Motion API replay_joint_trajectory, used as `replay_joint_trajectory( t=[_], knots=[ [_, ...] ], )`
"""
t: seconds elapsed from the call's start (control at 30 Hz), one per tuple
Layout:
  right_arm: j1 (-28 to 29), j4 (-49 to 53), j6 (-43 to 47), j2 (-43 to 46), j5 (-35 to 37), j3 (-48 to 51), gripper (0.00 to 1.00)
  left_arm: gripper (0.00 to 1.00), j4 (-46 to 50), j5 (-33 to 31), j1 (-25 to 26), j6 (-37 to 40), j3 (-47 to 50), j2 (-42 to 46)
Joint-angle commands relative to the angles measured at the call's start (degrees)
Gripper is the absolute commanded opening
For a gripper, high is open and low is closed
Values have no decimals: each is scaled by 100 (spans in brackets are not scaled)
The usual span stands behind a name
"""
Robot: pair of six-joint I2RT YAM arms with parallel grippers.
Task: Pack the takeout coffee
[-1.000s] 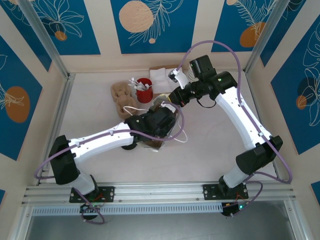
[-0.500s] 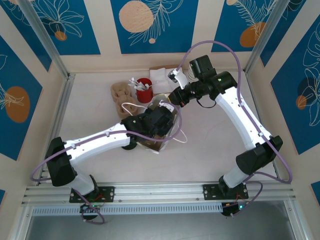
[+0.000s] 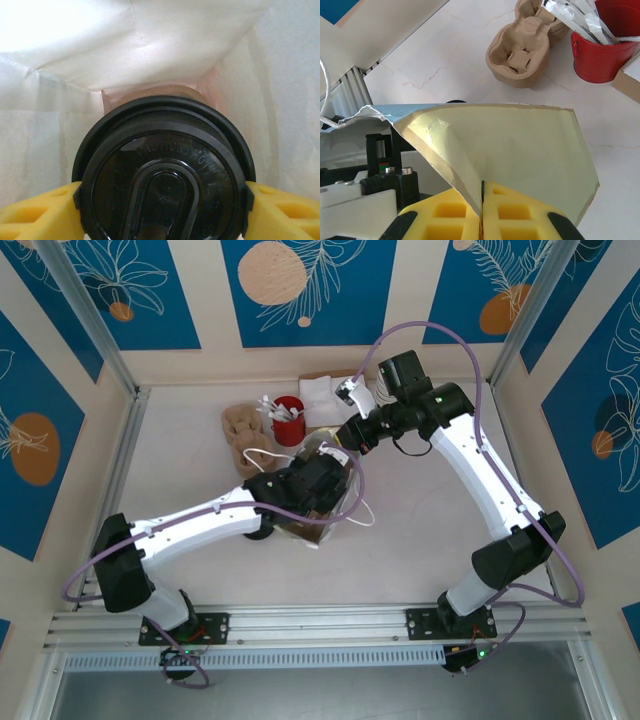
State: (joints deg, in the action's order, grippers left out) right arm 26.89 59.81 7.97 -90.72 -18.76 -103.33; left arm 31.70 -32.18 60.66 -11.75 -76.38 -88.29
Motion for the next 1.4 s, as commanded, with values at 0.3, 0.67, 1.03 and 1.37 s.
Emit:
replay_joint_trajectory(
  t=[0.3,0.67,1.03,1.37],
  knots=[
    [81,75,-4,-34,-382,-62,9,72,-252,2,-46,-137,280,-127],
    [88,33,-28,-51,-444,-25,9,72,283,2,-173,-332,-100,-467],
    [60,-207,-43,-169,-553,146,13,72,662,256,-291,-582,-508,-847],
    [-226,-465,-415,-405,-401,-345,39,72,719,613,-584,-714,-681,-1043]
  ],
)
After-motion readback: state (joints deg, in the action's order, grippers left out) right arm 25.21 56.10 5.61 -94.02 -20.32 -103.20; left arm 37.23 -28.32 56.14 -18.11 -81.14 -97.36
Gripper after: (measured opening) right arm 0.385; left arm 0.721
